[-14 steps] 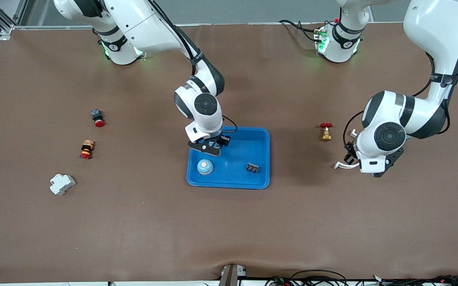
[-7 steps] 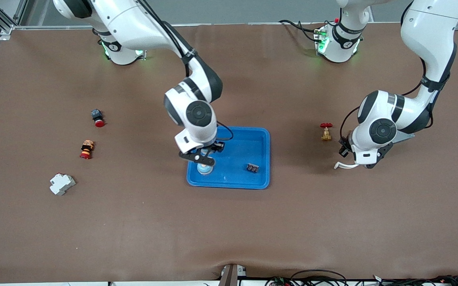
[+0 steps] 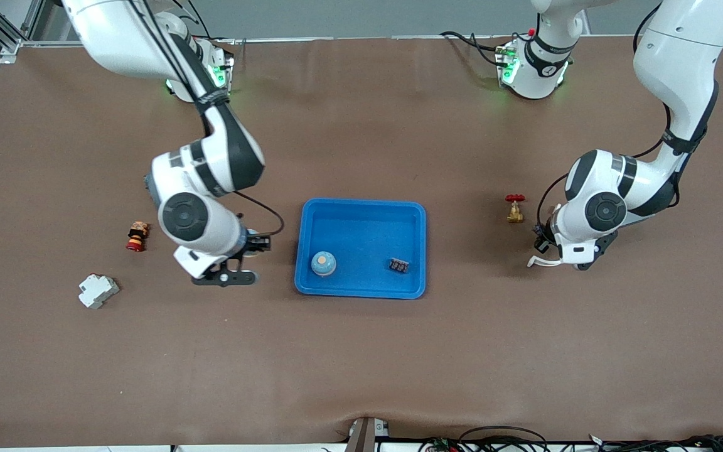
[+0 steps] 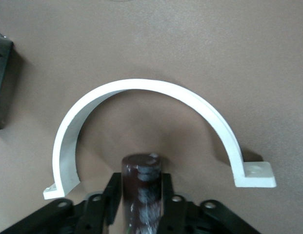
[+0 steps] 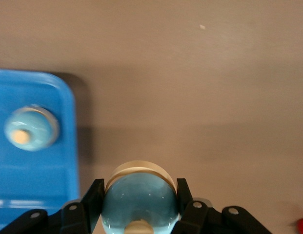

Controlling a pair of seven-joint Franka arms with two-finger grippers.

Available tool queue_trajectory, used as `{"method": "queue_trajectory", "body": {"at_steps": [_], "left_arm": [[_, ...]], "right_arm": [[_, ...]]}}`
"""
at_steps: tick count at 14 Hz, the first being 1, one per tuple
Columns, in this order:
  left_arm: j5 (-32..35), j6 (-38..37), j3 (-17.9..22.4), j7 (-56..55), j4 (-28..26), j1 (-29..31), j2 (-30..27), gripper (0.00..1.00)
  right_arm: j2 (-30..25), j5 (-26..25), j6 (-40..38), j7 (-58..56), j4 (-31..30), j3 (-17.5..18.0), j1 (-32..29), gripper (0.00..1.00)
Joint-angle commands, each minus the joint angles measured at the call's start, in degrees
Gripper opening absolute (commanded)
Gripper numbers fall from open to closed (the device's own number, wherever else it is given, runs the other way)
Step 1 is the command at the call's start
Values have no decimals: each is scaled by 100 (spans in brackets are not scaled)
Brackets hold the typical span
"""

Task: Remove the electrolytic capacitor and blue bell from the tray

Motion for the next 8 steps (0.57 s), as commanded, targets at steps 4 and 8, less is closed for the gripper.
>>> {"method": "queue_trajectory", "body": {"at_steps": [4,8], "left_arm": [[1,-345,-156,-90,463,28,-292,100],[-973,-1261,-824,-527,1815,-182,-100,100]], "right_arm": [[-1206,91,1383,-1047,-2260,84,-423,0],[-1497,91,2551,-2013,-3464,84,-933,0]]}}
